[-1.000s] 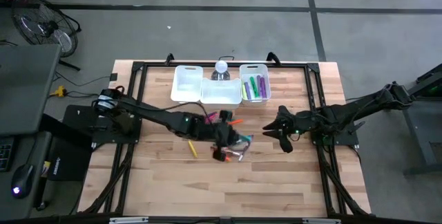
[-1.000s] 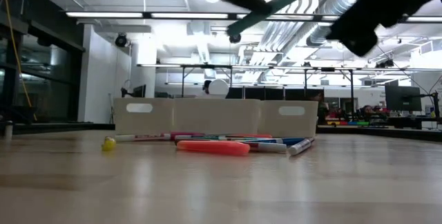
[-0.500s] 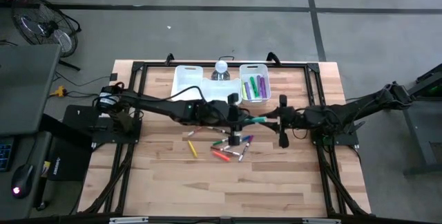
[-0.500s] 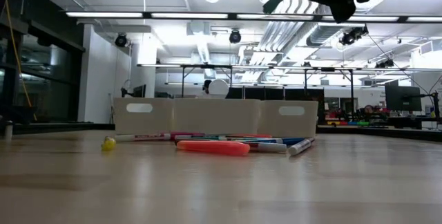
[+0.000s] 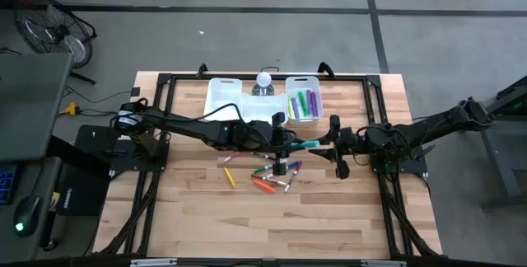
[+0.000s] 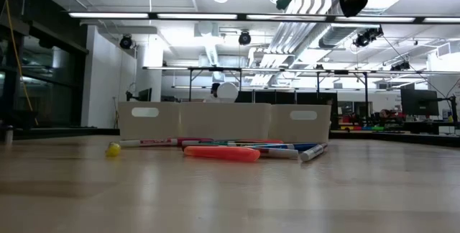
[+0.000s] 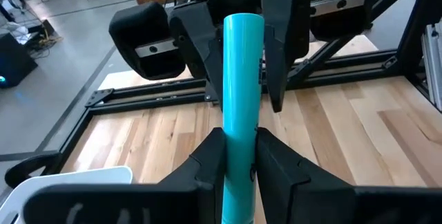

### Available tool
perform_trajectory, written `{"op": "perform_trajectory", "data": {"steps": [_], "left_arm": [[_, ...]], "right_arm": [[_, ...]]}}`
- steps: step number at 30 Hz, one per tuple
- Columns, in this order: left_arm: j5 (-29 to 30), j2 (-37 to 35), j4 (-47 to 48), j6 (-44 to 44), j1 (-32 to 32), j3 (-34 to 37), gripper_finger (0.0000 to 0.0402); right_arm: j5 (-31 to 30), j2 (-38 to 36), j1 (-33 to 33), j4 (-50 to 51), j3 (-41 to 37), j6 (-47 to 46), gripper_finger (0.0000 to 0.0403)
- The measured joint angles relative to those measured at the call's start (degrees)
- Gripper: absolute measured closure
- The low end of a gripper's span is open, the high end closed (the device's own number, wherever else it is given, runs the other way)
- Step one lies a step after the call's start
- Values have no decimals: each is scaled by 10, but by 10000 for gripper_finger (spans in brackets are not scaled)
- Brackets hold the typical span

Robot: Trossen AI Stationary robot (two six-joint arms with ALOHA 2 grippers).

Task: Pick & Place Markers
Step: Put the blue highlighter pen into the right white bin

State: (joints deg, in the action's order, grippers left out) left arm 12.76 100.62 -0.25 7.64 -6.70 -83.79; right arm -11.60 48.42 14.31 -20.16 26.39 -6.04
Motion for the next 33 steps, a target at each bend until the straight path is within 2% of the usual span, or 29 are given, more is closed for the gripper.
{"op": "perform_trajectory", "data": {"steps": [4,11,14,19,28,33], "left_arm": [[3,0,-2,0,0,0,349],[7,0,0,-5,0,0,349],[6,0,0,-5,0,0,349],[5,0,0,-5,0,0,349],[2,0,4,-15,0,0,350],[2,0,2,-23,-1,0,350]], "right_arm": [[-5,0,-1,-7,0,4,287],[-15,0,-4,-32,0,6,222],[-16,0,-4,-54,0,15,214],[-28,4,-4,-51,0,24,243],[-26,26,-5,-50,0,24,350],[-25,26,-5,-67,0,20,350]]}}
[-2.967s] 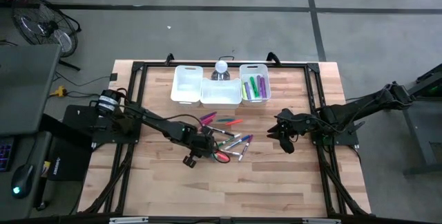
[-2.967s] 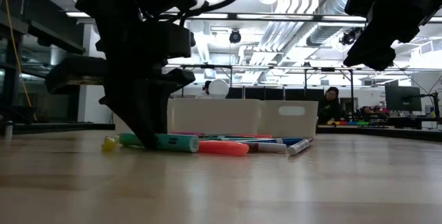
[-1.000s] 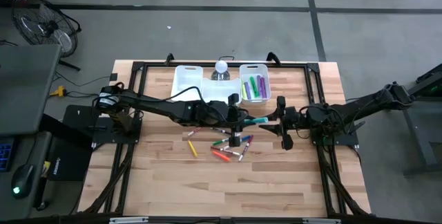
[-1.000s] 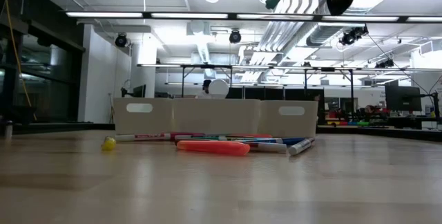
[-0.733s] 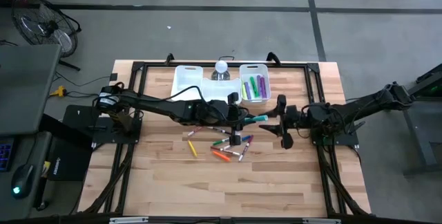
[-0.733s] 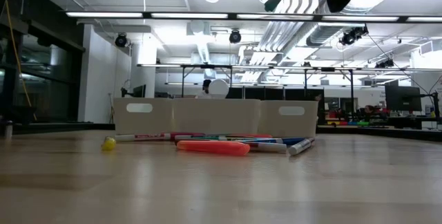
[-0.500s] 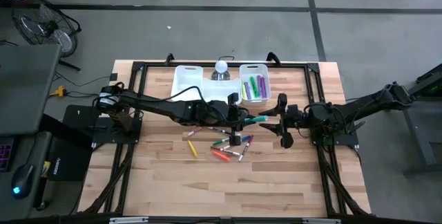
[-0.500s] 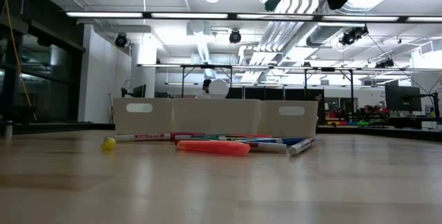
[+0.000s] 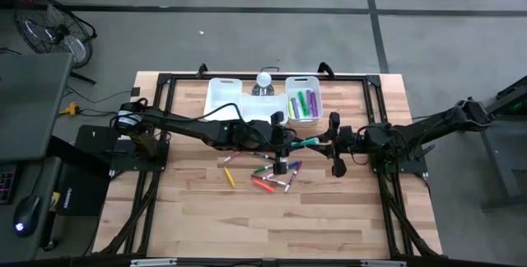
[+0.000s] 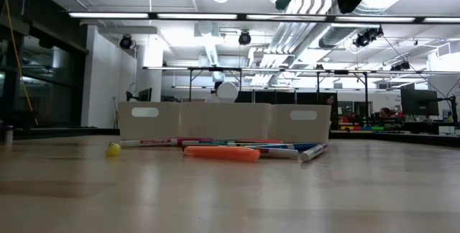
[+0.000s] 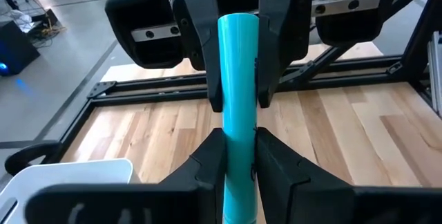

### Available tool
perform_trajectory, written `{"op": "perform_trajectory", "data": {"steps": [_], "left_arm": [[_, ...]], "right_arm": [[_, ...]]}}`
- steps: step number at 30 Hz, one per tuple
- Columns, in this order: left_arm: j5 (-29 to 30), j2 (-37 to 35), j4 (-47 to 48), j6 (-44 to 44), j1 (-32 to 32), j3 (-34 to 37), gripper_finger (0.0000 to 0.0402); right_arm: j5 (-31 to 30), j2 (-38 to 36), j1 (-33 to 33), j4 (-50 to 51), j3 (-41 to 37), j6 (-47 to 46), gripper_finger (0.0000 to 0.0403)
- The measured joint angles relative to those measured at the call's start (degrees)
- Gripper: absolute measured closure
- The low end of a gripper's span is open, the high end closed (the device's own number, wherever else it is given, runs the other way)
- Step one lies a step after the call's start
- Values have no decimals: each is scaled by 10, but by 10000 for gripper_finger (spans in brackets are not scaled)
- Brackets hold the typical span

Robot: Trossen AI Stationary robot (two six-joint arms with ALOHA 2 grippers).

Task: Pick & Place Markers
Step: Put the blue highlighter pen into the right white bin

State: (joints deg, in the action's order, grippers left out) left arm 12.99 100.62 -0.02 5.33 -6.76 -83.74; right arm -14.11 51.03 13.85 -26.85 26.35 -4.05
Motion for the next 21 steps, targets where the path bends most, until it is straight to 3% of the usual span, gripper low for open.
{"op": "perform_trajectory", "data": {"steps": [12,21], "left_arm": [[11,0,13,25,0,0,258],[64,-10,92,37,0,0,244]], "right_arm": [[-6,0,0,11,0,-28,350],[-45,0,0,58,1,-47,350]]}}
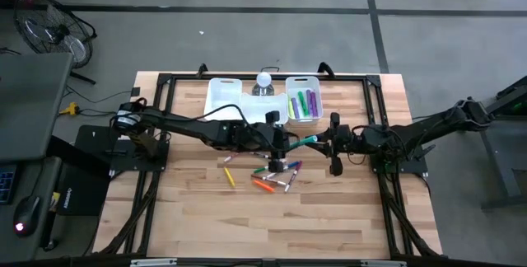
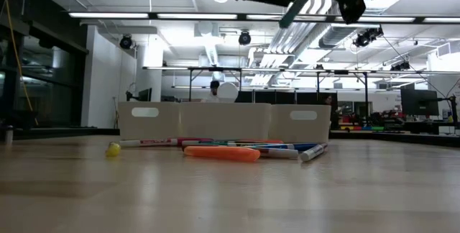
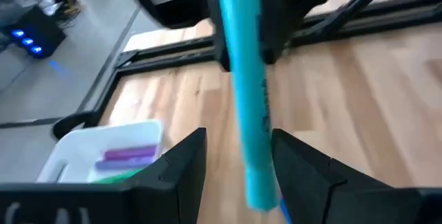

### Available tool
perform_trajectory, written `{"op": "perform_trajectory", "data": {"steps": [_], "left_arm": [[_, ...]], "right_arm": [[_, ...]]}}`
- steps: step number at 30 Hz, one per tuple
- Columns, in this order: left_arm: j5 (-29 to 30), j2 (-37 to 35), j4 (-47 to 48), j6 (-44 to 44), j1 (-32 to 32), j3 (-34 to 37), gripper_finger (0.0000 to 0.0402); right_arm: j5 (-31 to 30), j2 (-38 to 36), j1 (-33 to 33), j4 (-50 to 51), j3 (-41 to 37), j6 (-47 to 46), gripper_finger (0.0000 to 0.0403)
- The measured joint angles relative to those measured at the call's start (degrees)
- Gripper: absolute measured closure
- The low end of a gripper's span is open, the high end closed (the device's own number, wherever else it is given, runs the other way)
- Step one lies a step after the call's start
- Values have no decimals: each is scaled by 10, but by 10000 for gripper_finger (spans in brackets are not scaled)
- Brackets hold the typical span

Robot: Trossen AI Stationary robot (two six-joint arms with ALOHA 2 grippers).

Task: Pick & Place Markers
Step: Put the blue highlighter pen into the right white bin

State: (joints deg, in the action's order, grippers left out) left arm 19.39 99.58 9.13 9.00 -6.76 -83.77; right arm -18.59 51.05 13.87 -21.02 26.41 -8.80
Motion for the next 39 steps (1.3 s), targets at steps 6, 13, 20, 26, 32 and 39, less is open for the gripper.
{"op": "perform_trajectory", "data": {"steps": [6,13,20,26,32,39], "left_arm": [[59,-38,69,-4,1,0,244],[63,-77,161,-60,27,-3,243],[2,-94,221,-110,75,34,243],[-49,-102,200,-96,118,78,243],[-115,-102,175,-34,178,88,243],[-221,-102,161,10,252,88,243]], "right_arm": [[-21,0,-25,43,0,-45,350],[-14,0,-108,53,0,-75,350],[1,0,-226,101,21,-77,350],[44,23,-335,188,63,-122,350],[126,136,-417,315,179,-160,350],[223,324,-487,547,390,-180,350]]}}
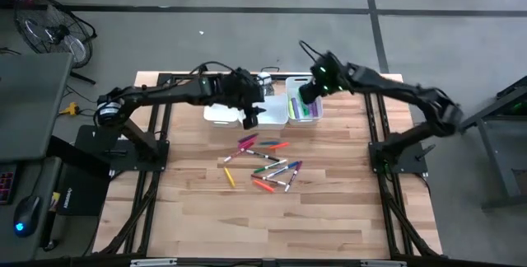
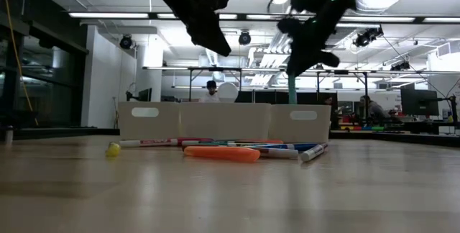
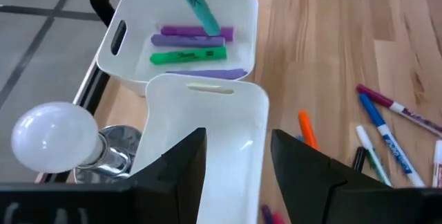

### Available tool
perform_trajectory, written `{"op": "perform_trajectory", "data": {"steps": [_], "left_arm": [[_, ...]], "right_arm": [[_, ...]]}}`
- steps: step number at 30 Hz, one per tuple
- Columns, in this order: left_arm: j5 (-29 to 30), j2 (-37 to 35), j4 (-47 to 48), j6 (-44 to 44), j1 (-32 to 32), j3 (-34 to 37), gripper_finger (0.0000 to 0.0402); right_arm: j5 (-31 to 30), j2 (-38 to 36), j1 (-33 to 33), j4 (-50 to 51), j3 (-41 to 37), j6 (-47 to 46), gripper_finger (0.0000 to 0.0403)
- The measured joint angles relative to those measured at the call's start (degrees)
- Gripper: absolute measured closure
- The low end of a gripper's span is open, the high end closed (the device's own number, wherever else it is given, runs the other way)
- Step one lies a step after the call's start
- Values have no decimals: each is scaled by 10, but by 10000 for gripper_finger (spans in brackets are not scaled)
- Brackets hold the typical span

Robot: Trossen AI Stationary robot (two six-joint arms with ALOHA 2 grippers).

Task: Pick & Place Markers
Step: Put the blue highlighter pen into the right white bin

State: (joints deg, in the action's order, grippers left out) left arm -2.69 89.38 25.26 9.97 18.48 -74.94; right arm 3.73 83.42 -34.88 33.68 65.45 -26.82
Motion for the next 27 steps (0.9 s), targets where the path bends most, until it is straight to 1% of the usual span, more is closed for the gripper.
{"op": "perform_trajectory", "data": {"steps": [5,8,10,14,16,18,24,27], "left_arm": [[-77,0,0,20,41,0,243],[-104,0,1,31,54,0,243],[-108,0,2,45,56,0,243],[-111,0,2,71,55,0,243],[-121,0,2,77,55,0,243],[-133,0,2,78,55,0,243],[-135,0,2,96,55,0,243],[-142,0,2,97,55,0,243]], "right_arm": [[86,121,-31,98,121,2,350],[103,174,-38,141,166,2,350],[104,199,-43,167,186,2,350],[123,233,-57,197,198,-2,350],[130,241,-63,204,198,-7,350],[129,248,-66,204,198,-13,350],[113,258,-69,201,198,-17,350],[92,258,-67,205,196,-21,322]]}}
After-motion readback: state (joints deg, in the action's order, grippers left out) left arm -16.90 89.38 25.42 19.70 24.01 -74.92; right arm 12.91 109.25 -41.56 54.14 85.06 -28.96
